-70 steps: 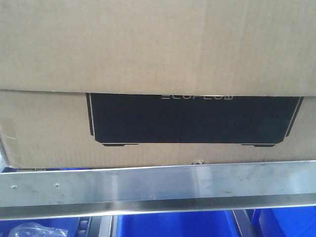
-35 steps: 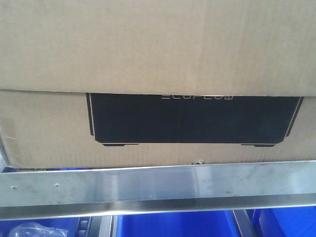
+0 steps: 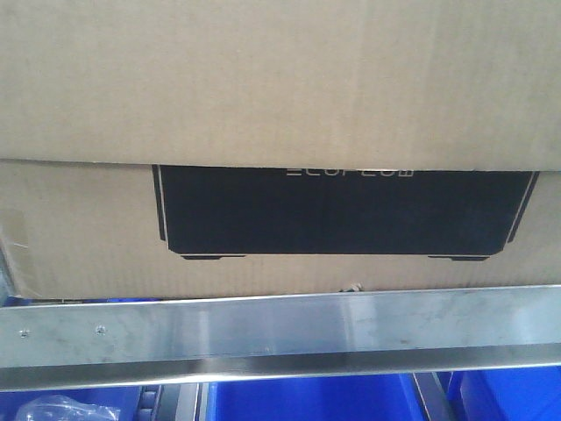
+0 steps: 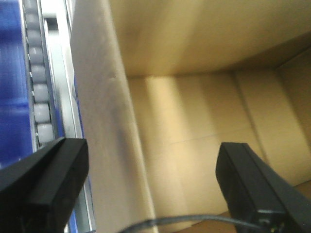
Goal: Grab box from left shelf to table start
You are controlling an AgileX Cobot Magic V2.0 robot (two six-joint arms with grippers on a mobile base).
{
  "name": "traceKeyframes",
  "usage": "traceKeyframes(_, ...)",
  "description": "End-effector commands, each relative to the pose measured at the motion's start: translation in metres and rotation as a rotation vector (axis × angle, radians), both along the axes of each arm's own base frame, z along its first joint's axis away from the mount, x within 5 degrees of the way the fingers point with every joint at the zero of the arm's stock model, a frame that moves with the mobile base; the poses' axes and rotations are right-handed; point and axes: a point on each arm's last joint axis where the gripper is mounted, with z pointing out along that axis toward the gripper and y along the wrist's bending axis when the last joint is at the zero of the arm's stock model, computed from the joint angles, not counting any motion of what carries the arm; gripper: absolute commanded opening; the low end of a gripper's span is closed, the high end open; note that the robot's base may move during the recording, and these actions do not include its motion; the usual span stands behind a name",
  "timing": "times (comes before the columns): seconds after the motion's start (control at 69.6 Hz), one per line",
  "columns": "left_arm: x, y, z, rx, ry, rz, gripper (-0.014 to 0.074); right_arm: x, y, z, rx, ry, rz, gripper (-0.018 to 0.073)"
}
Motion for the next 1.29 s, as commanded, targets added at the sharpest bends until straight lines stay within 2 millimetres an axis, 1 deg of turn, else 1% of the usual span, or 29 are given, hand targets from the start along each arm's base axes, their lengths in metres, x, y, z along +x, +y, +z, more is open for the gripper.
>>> traceKeyframes(0.0, 0.009, -0.004, 0.018, -0.044, -0.087, 0.006, 0.0443, -0.002, -0.001, 0.015, -0.004, -0.123, -0.006, 0.0056)
traceKeyframes(0.115, 0.027, -0.009, 0.018, -0.041, -0.076, 0.006, 0.0443, -0.002, -0.001, 0.015, -0.004, -0.123, -0.006, 0.0056)
traceKeyframes(0.23, 0.038, -0.012, 0.021, -0.046, -0.077, 0.008, 0.0442, -0.002, -0.001, 0.015, -0.004, -0.123, -0.006, 0.0056)
traceKeyframes(0.374, 0.047, -0.014, 0.020, -0.043, -0.066, 0.006, 0.0441, -0.002, -0.001, 0.016, -0.004, -0.128, -0.006, 0.0056)
traceKeyframes(0.503, 0.049, -0.015, 0.018, -0.040, -0.062, 0.006, 0.0440, -0.002, -0.001, 0.017, -0.003, -0.147, -0.007, 0.0056)
traceKeyframes(0.546, 0.050, -0.014, 0.018, -0.032, -0.064, 0.008, 0.0437, -0.002, -0.001, 0.021, -0.001, -0.181, -0.008, 0.0056)
traceKeyframes(0.589, 0.050, -0.014, 0.018, -0.025, -0.066, 0.009, 0.0422, -0.002, -0.001, 0.023, -0.001, -0.204, -0.009, 0.0056)
traceKeyframes(0.704, 0.050, -0.012, 0.017, 0.003, -0.071, 0.013, 0.0340, -0.004, -0.001, 0.032, 0.003, -0.267, -0.011, 0.0056)
traceKeyframes(0.79, 0.050, -0.012, 0.017, 0.008, -0.067, 0.012, 0.0308, -0.008, -0.001, 0.047, 0.005, -0.312, -0.011, 0.0056)
traceKeyframes(0.833, 0.050, -0.012, 0.017, 0.008, -0.067, 0.012, 0.0304, -0.010, -0.001, 0.054, 0.006, -0.330, -0.011, 0.0056)
traceKeyframes(0.905, 0.050, -0.012, 0.017, 0.009, -0.066, 0.011, 0.0303, -0.015, -0.001, 0.072, 0.008, -0.360, -0.010, 0.0056)
traceKeyframes(1.006, 0.050, -0.012, 0.016, 0.010, -0.061, 0.010, 0.0303, -0.026, -0.001, 0.104, 0.008, -0.361, -0.005, 0.0056)
traceKeyframes(1.063, 0.049, -0.012, 0.016, 0.010, -0.055, 0.009, 0.0303, -0.029, -0.001, 0.122, 0.005, -0.315, -0.002, 0.0056)
traceKeyframes(1.078, 0.049, -0.012, 0.016, 0.012, -0.053, 0.008, 0.0303, -0.031, -0.001, 0.130, 0.005, -0.316, -0.001, 0.0057)
traceKeyframes(1.178, 0.049, -0.012, 0.016, 0.013, -0.051, 0.007, 0.0303, -0.028, -0.001, 0.161, 0.000, -0.236, 0.004, 0.0059)
traceKeyframes(1.236, 0.049, -0.012, 0.016, 0.013, -0.051, 0.007, 0.0303, -0.020, 0.000, 0.178, -0.004, -0.174, 0.006, 0.0059)
traceKeyframes(1.25, 0.049, -0.012, 0.016, 0.013, -0.051, 0.007, 0.0303, -0.019, 0.000, 0.185, -0.004, -0.172, 0.006, 0.0059)
traceKeyframes(1.279, 0.049, -0.012, 0.016, 0.013, -0.051, 0.007, 0.0303, -0.012, 0.000, 0.190, -0.005, -0.145, 0.007, 0.0059)
